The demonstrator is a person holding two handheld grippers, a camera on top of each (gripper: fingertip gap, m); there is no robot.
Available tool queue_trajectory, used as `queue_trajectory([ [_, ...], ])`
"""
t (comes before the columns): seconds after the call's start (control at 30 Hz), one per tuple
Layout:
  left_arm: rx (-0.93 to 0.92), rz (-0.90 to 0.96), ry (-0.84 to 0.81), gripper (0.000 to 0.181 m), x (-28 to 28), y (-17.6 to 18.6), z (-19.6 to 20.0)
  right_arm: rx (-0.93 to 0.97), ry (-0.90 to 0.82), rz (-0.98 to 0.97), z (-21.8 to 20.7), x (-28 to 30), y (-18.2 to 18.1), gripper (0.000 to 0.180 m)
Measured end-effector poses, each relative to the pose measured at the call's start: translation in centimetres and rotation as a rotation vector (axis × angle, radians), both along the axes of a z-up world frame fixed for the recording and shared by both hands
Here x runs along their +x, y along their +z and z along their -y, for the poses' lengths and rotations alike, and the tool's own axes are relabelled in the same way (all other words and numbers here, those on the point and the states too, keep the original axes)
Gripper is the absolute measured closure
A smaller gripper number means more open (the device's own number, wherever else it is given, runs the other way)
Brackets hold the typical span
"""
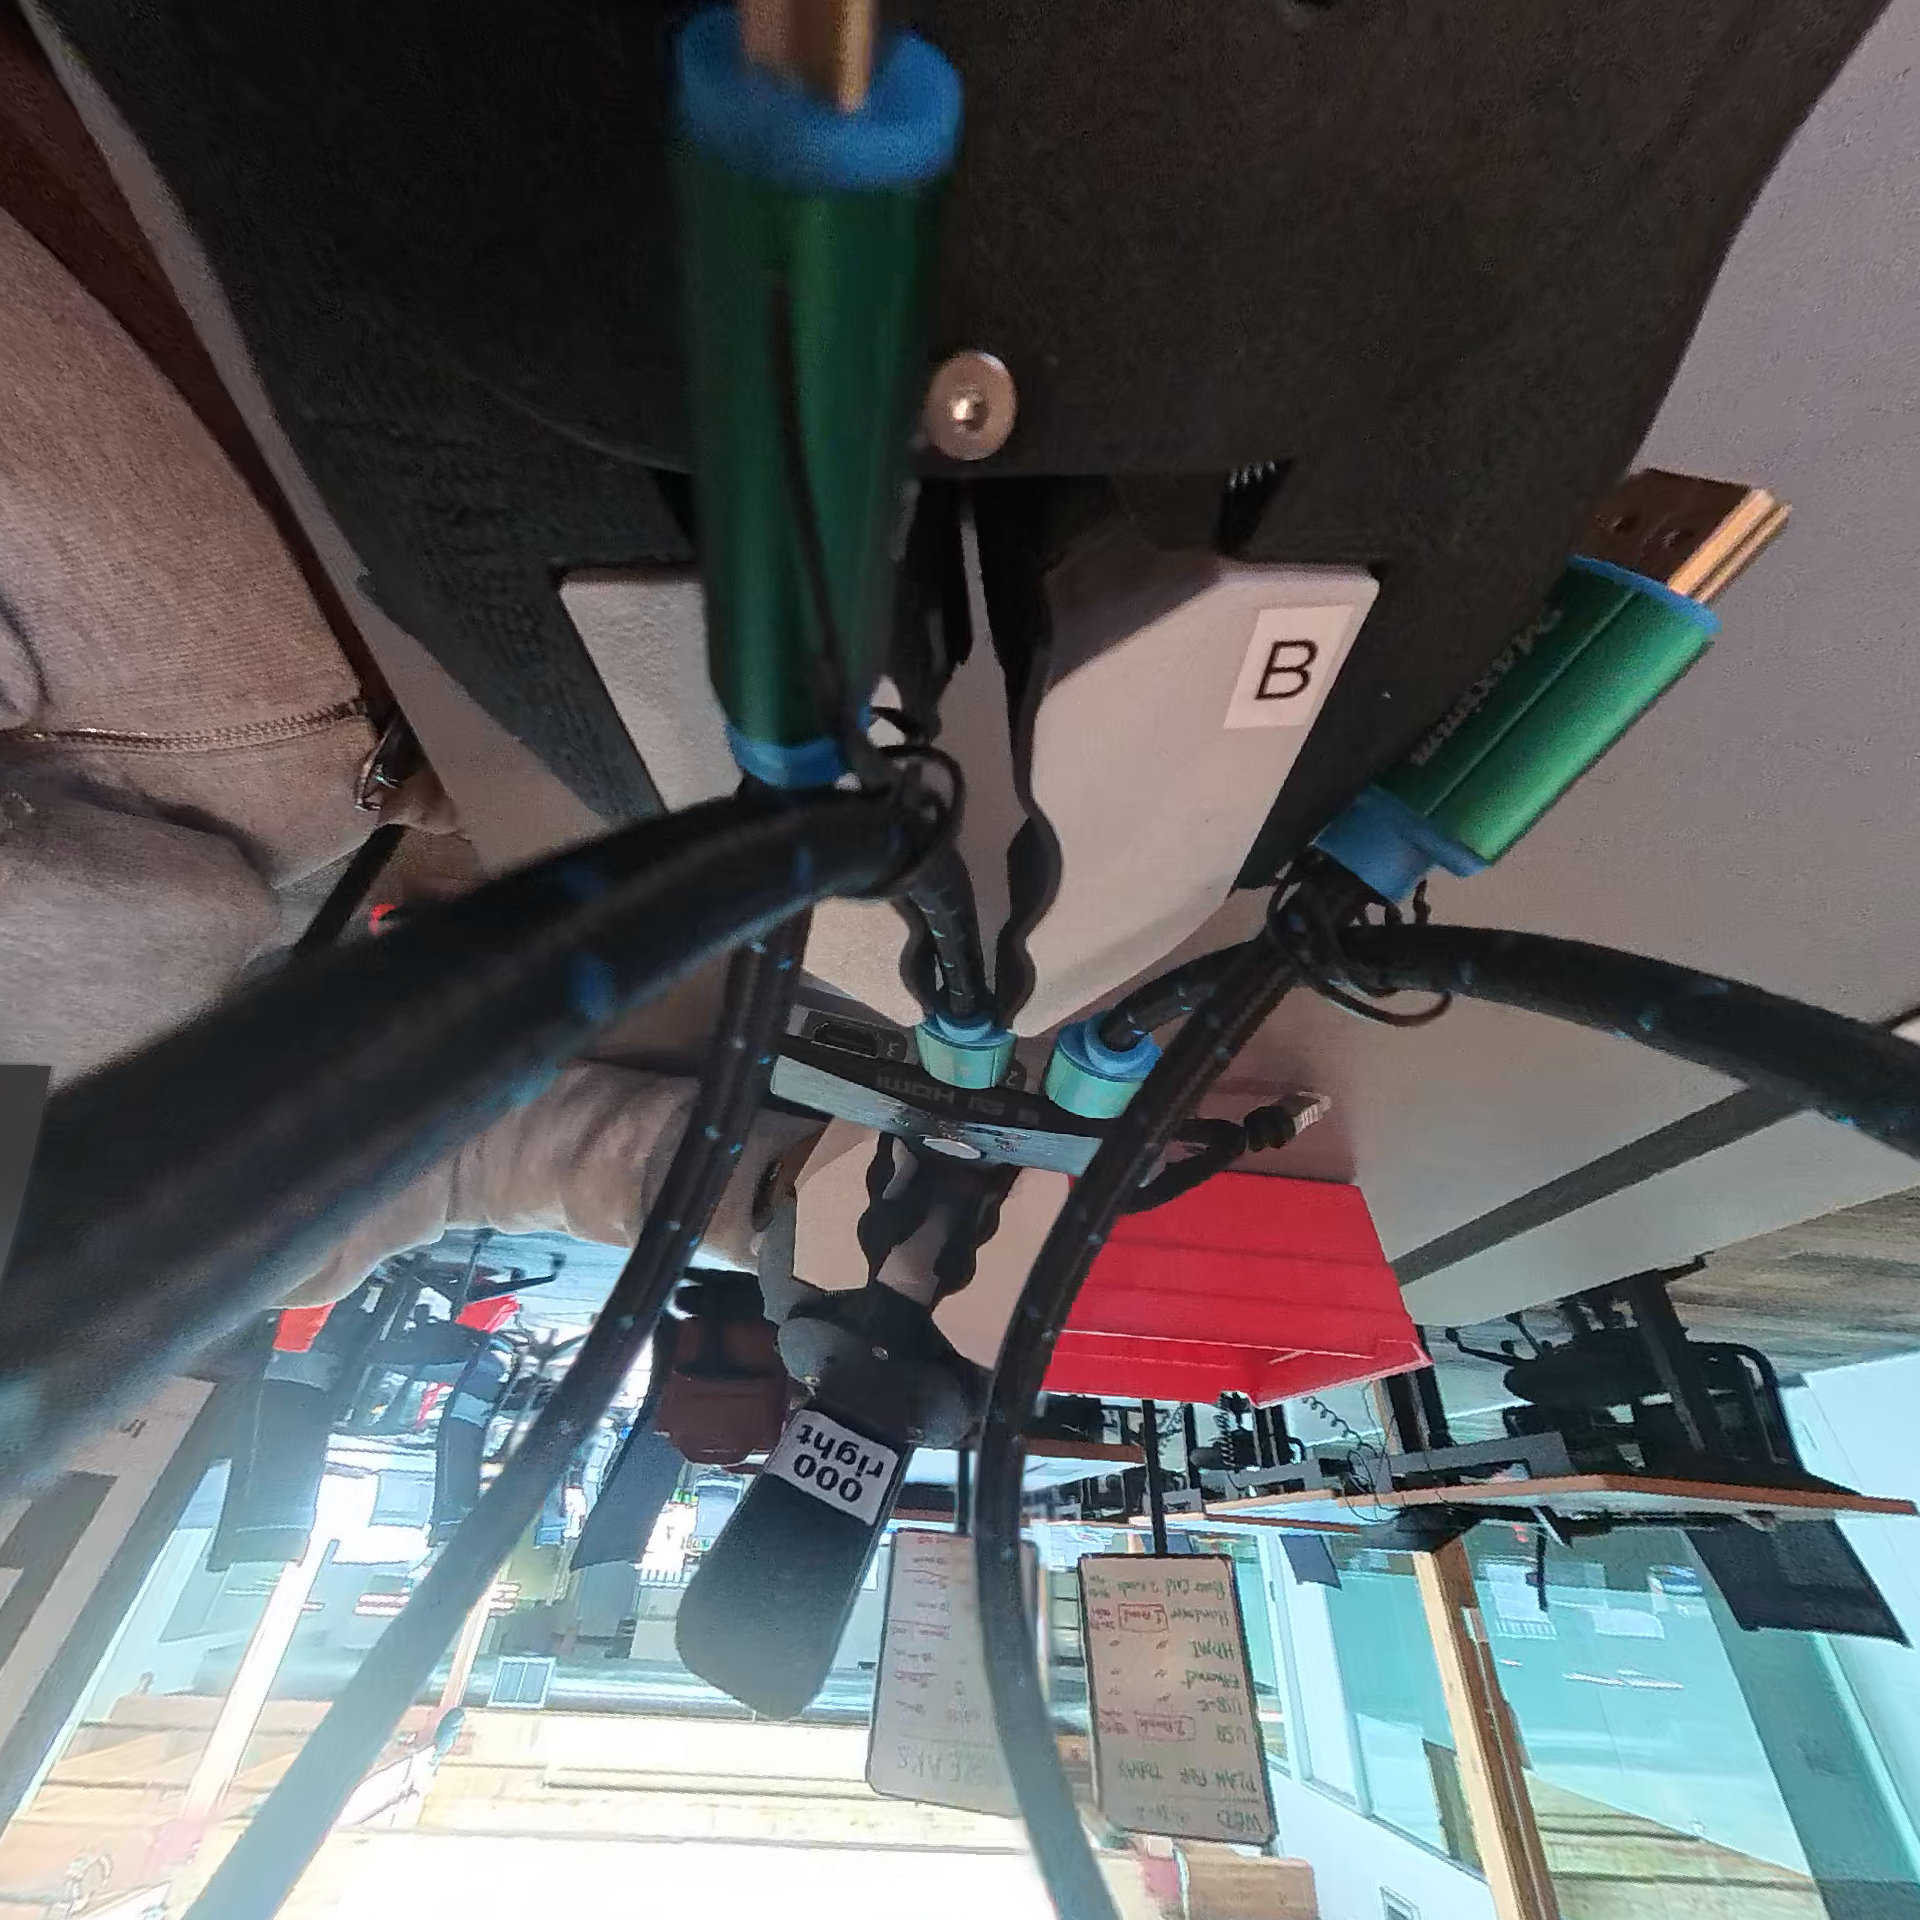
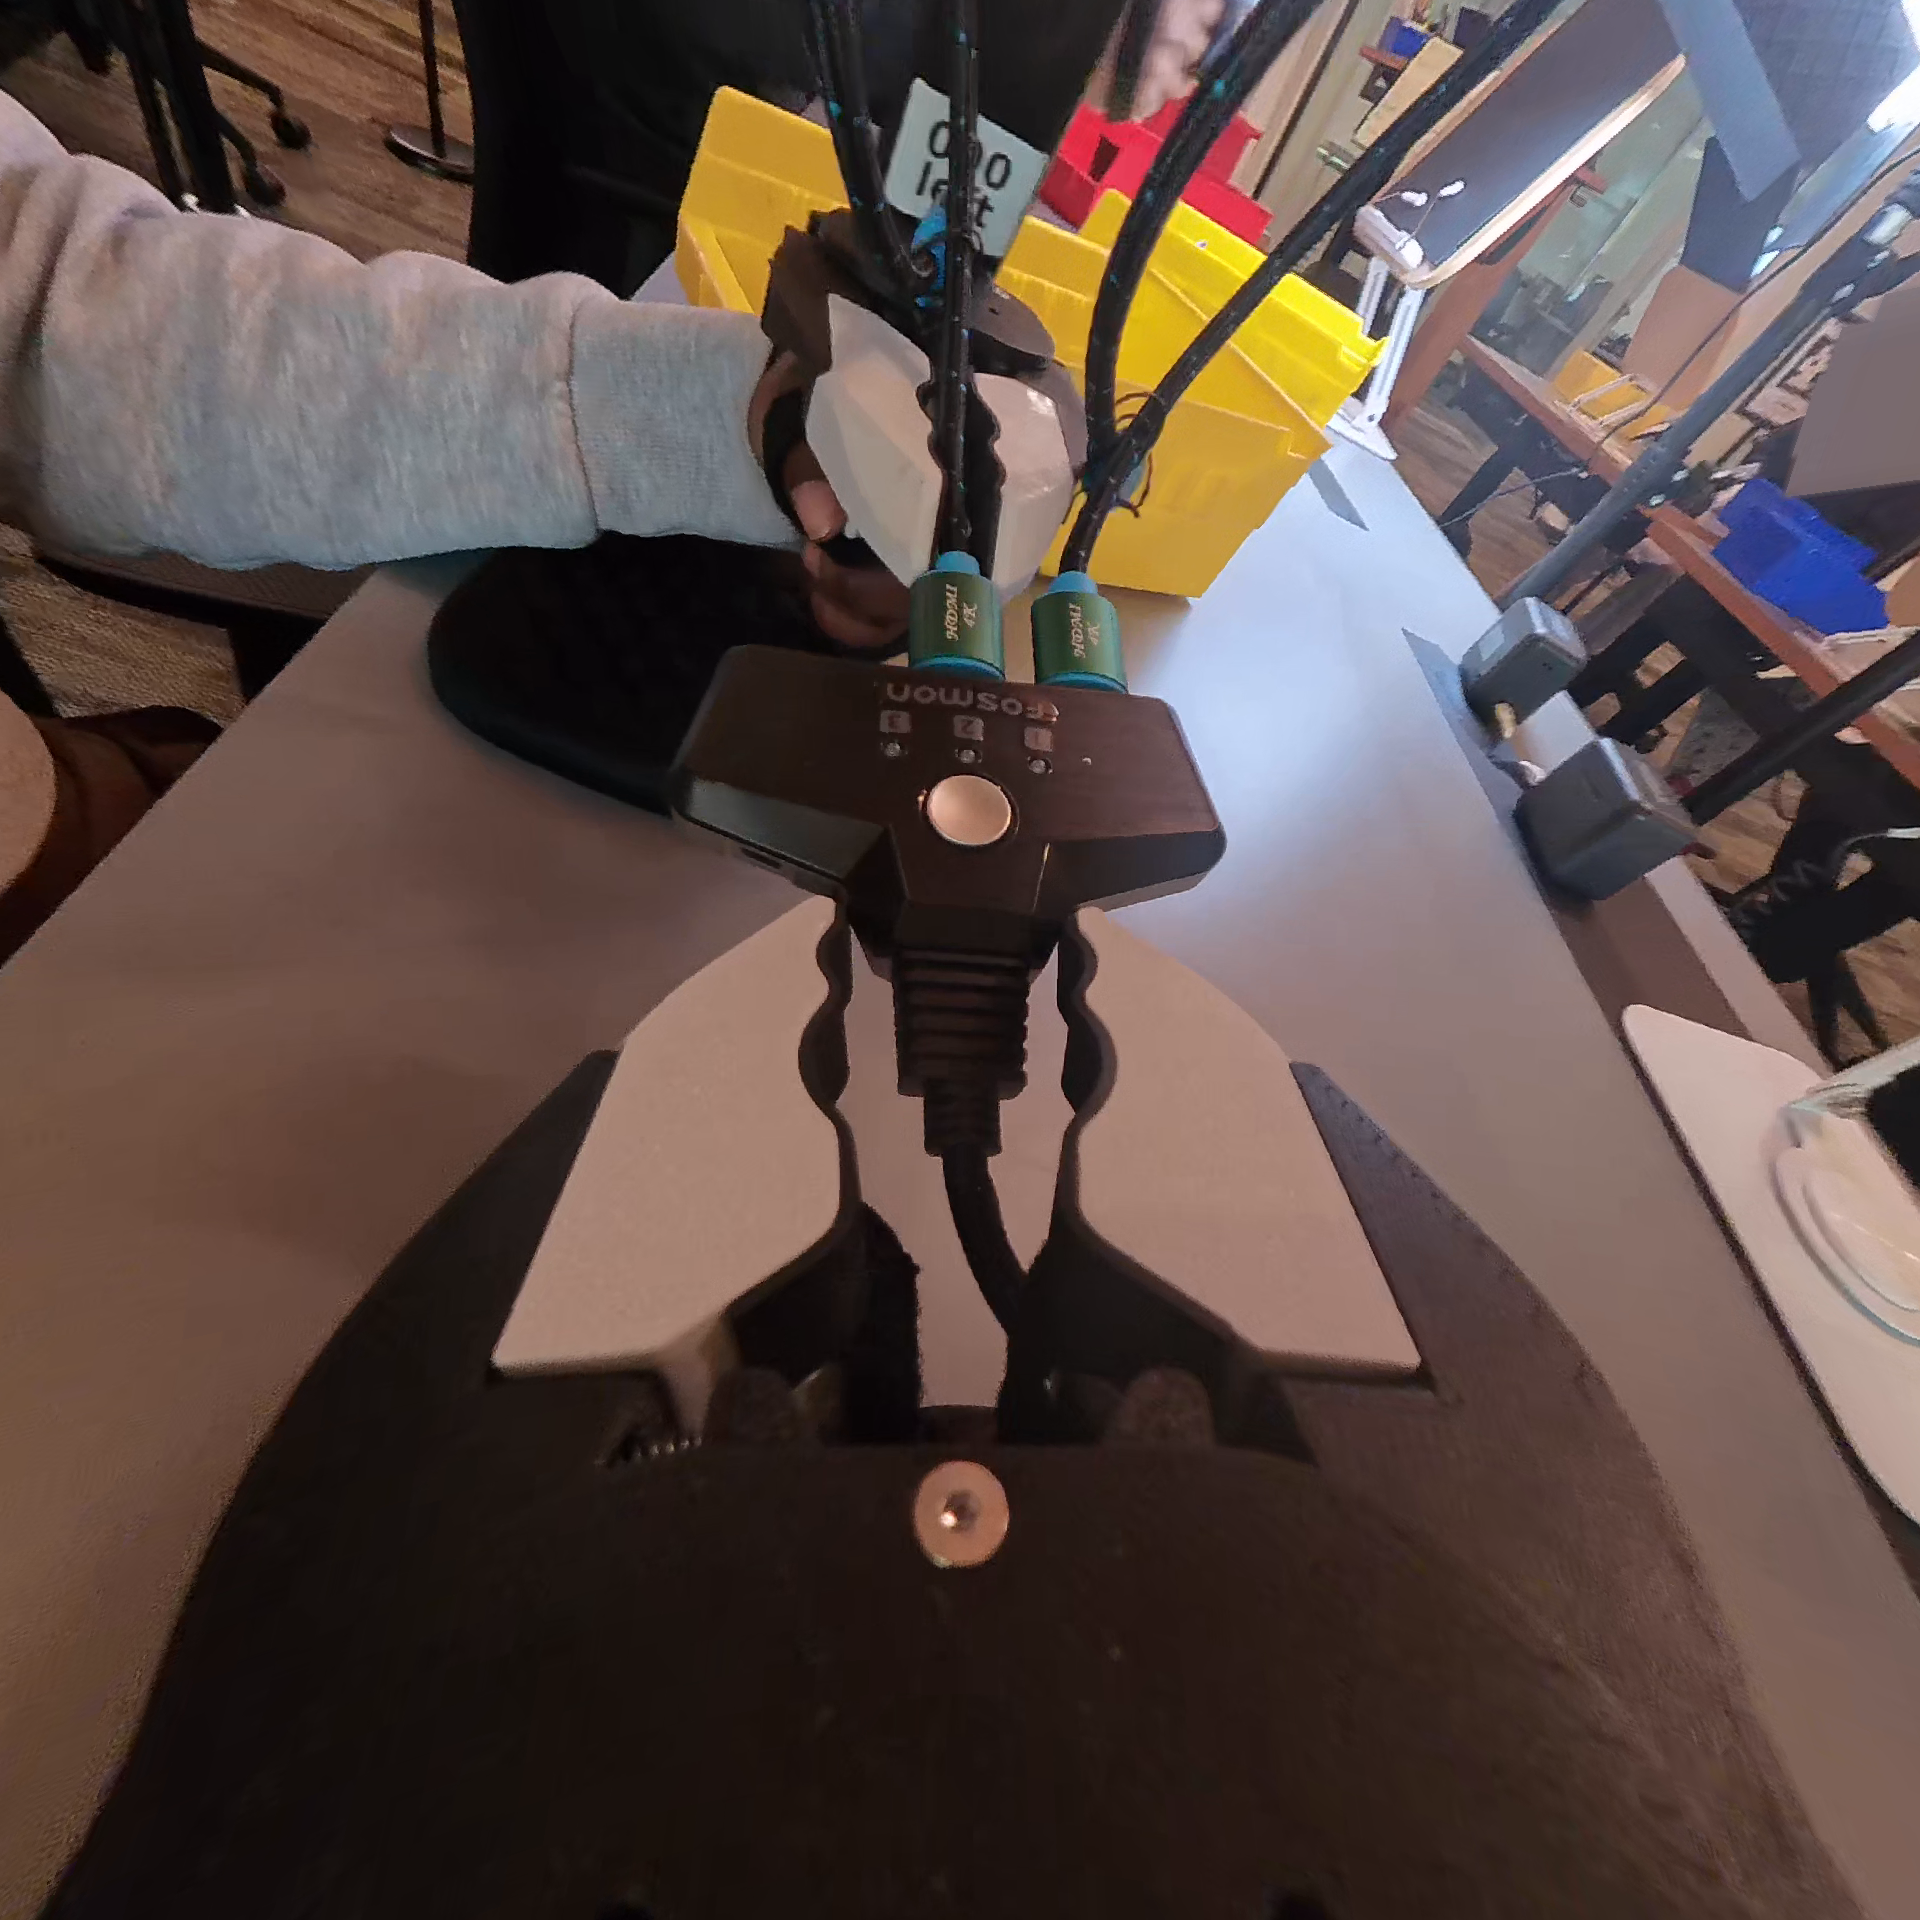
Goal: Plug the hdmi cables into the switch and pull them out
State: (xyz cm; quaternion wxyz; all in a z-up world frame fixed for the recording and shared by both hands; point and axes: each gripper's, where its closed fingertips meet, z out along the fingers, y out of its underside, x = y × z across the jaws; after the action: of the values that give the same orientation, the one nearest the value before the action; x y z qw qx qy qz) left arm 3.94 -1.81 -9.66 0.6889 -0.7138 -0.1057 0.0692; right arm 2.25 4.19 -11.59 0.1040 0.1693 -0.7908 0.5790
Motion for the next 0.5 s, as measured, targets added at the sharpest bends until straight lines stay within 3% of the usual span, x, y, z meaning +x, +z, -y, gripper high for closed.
queue_trajectory([
  [0.5, 0.164, -0.214, 0.369, 0.14, -3.5, 4.0, 3.4, -0.144, -0.237, -0.258, -0.1, -2.8, 3.1, 0.142],
])
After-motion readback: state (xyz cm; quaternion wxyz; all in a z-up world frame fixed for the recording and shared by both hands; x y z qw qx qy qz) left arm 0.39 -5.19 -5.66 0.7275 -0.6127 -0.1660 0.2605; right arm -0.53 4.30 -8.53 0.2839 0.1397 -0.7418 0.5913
